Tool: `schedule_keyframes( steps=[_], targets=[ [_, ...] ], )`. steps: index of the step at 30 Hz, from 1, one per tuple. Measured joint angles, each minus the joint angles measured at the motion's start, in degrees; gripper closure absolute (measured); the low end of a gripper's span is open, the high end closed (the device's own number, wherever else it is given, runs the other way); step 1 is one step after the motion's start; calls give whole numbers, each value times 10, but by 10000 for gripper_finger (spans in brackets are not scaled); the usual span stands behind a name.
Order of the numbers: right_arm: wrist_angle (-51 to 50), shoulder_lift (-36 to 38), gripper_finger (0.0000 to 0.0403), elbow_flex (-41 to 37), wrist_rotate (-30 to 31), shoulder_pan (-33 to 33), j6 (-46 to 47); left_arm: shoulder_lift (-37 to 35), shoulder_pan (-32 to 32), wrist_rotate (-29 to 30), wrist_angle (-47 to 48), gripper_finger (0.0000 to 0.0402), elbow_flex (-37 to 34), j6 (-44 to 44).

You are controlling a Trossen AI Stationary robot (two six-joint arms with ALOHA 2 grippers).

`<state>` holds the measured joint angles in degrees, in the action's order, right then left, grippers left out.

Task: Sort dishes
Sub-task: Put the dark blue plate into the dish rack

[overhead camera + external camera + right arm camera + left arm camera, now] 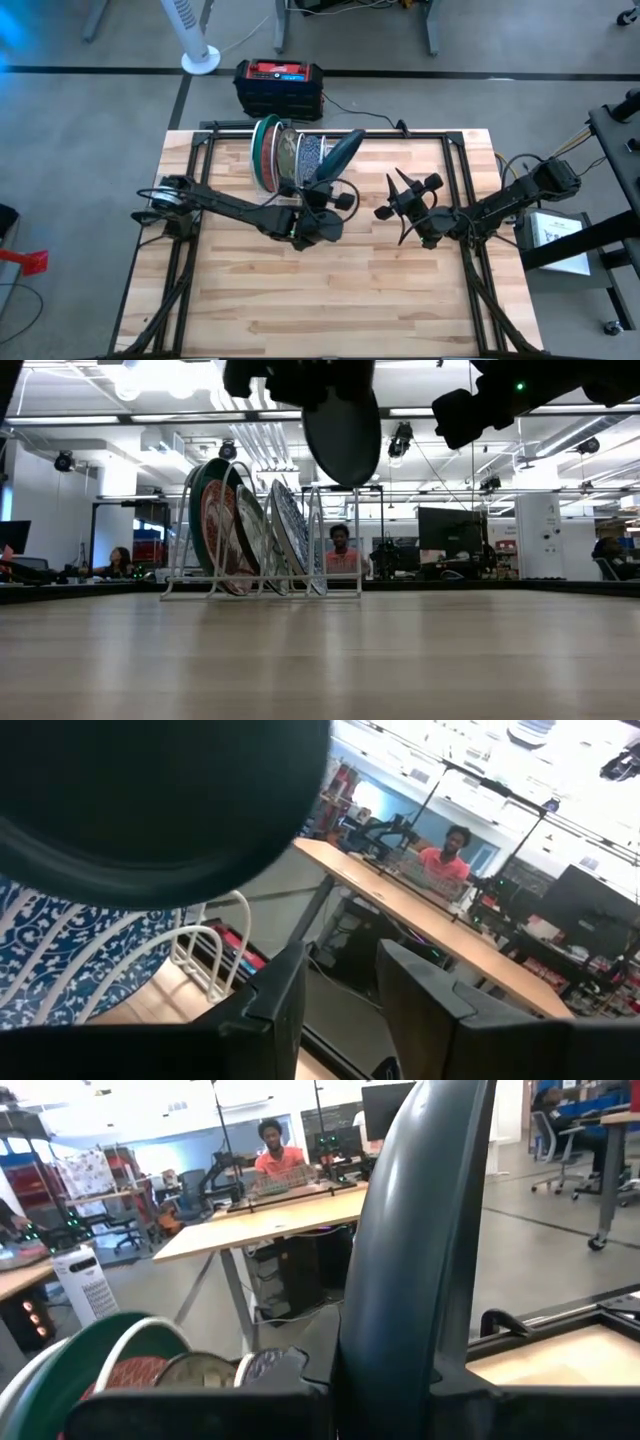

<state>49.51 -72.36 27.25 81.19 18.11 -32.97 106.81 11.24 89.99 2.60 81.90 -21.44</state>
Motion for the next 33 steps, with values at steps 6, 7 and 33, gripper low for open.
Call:
schedule_keyframes(
  steps=[6,7,33],
  targets=[
    [0,0,280,-2,4,5,3,29,-9,0,13,379,43,29],
    [0,0,279,-3,4,5,3,32,-9,0,17,379,47,29],
    [0,0,285,-11,4,5,15,24,-48,5,52,379,47,-10]
  ],
)
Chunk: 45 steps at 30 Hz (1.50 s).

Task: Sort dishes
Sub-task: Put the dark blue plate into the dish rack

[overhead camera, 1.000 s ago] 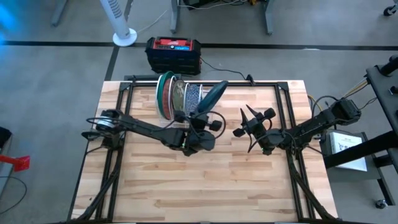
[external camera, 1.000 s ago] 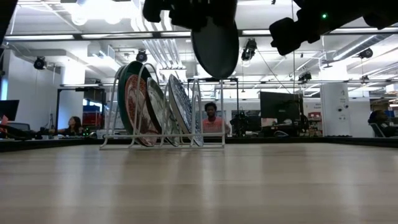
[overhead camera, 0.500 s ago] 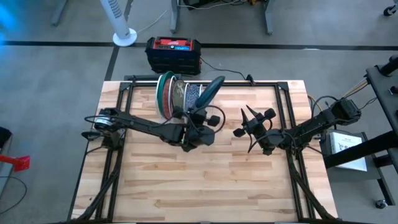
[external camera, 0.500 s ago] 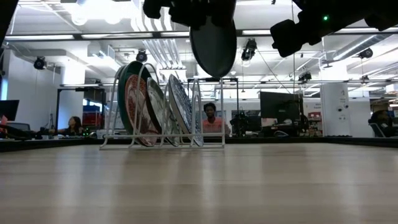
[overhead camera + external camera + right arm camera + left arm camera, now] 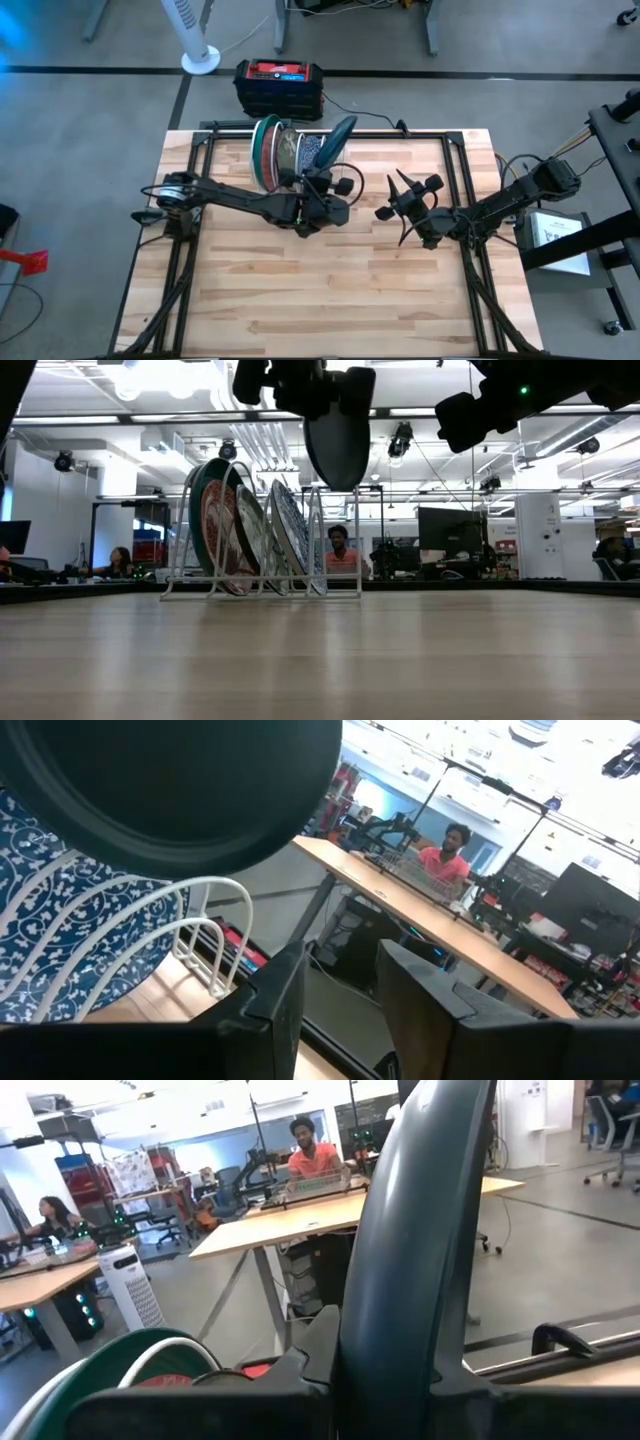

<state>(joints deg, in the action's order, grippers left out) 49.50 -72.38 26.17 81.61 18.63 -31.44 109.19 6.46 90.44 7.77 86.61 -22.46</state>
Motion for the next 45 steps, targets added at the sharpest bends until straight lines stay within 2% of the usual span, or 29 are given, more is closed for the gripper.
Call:
schedule_keyframes(
  steps=[17,26,36,45],
  targets=[
    [0,0,299,-13,-1,6,25,14,2,-1,85,379,-10,-121],
    [0,0,286,-14,-3,6,25,14,3,-10,79,379,-40,-178],
    [0,0,303,-14,-7,6,26,13,6,-23,78,379,-61,-216],
    [0,0,294,-14,-19,6,29,27,13,-45,52,352,-76,-217]
  ],
)
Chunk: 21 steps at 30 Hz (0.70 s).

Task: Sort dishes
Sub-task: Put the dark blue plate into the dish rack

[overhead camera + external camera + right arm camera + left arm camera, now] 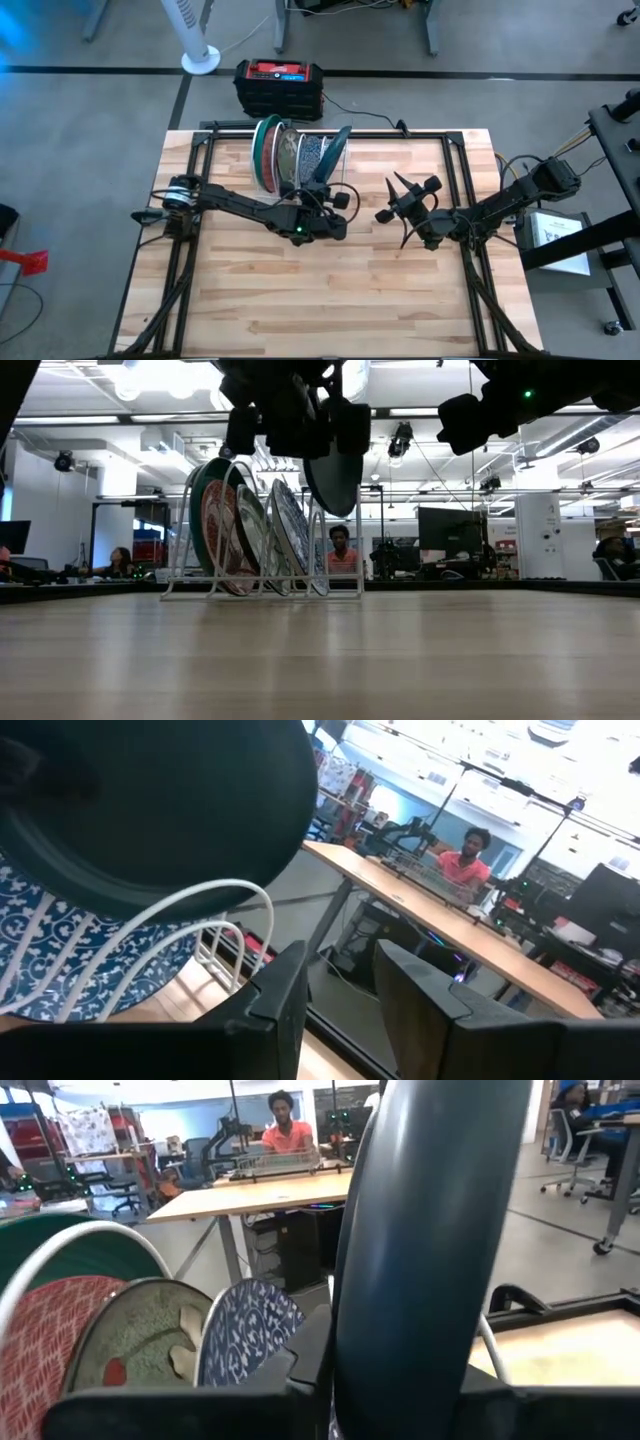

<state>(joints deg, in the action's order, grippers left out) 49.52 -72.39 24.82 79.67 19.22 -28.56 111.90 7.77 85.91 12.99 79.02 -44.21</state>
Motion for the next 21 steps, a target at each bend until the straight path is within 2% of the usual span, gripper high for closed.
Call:
schedule_keyframes(
  steps=[10,16,21],
  targets=[
    [0,0,290,0,-4,0,0,13,0,6,-24,350,1,-8],
    [0,0,300,0,-4,0,0,8,-1,7,-24,361,37,40],
    [0,0,299,0,-4,0,0,8,0,-9,-18,364,40,34]
  ],
)
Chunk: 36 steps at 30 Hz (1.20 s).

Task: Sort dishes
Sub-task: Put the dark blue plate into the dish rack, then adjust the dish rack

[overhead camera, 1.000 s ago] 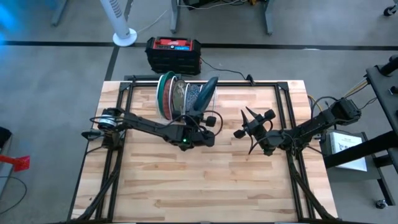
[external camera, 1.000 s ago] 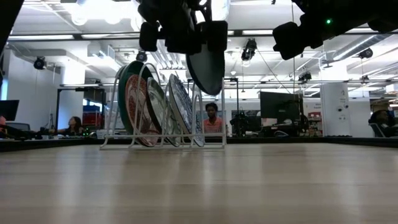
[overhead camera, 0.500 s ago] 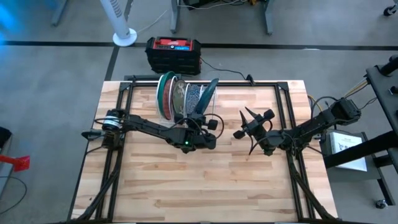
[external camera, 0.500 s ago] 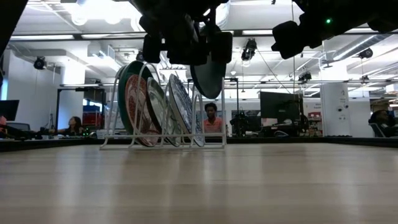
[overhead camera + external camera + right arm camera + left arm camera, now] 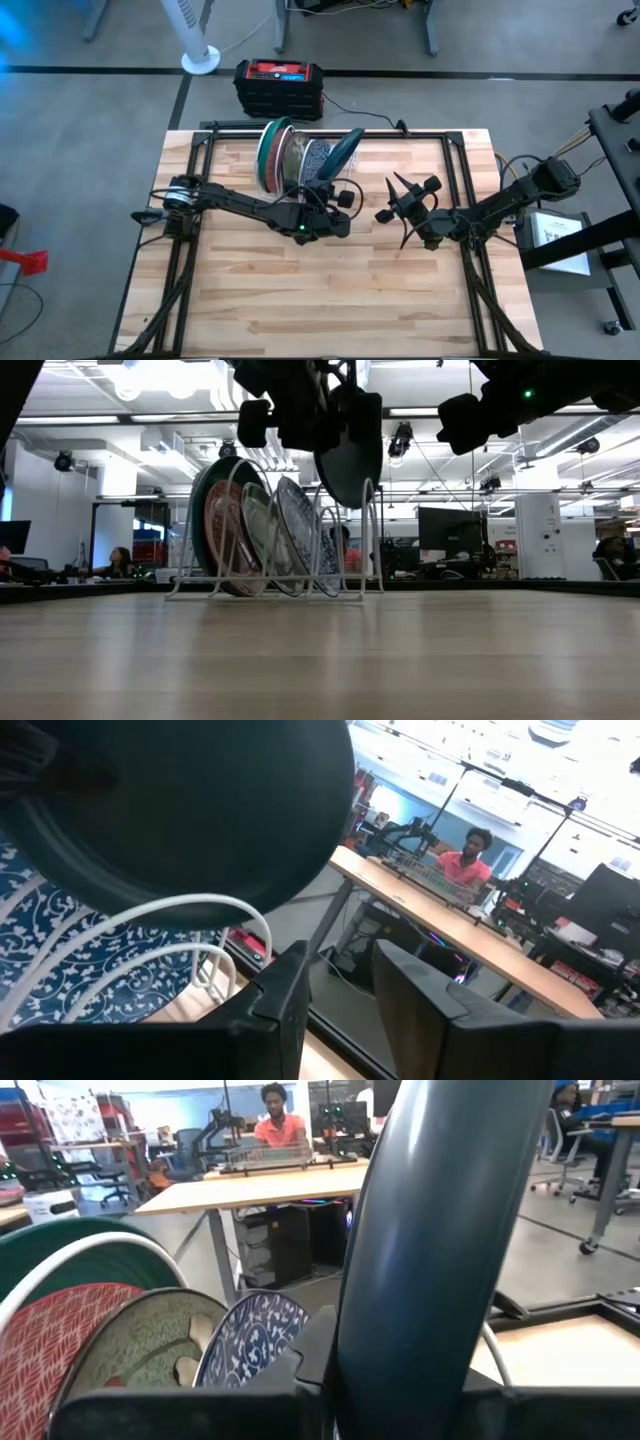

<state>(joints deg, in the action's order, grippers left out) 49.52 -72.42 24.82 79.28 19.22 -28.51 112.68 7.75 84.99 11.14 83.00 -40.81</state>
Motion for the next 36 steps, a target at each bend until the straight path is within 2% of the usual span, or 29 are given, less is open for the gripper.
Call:
schedule_keyframes(
  steps=[8,25,30,33,36],
  targets=[
    [0,0,285,0,0,0,0,0,0,-17,13,355,-3,-12],
    [0,0,301,0,0,0,0,0,3,-18,19,248,-2,-1],
    [0,0,292,0,-6,0,11,0,5,-15,18,230,34,74],
    [-1,0,289,0,-52,0,41,0,10,-8,19,224,64,143],
    [-17,0,293,0,-98,0,80,-1,20,28,45,223,95,189]
  ],
)
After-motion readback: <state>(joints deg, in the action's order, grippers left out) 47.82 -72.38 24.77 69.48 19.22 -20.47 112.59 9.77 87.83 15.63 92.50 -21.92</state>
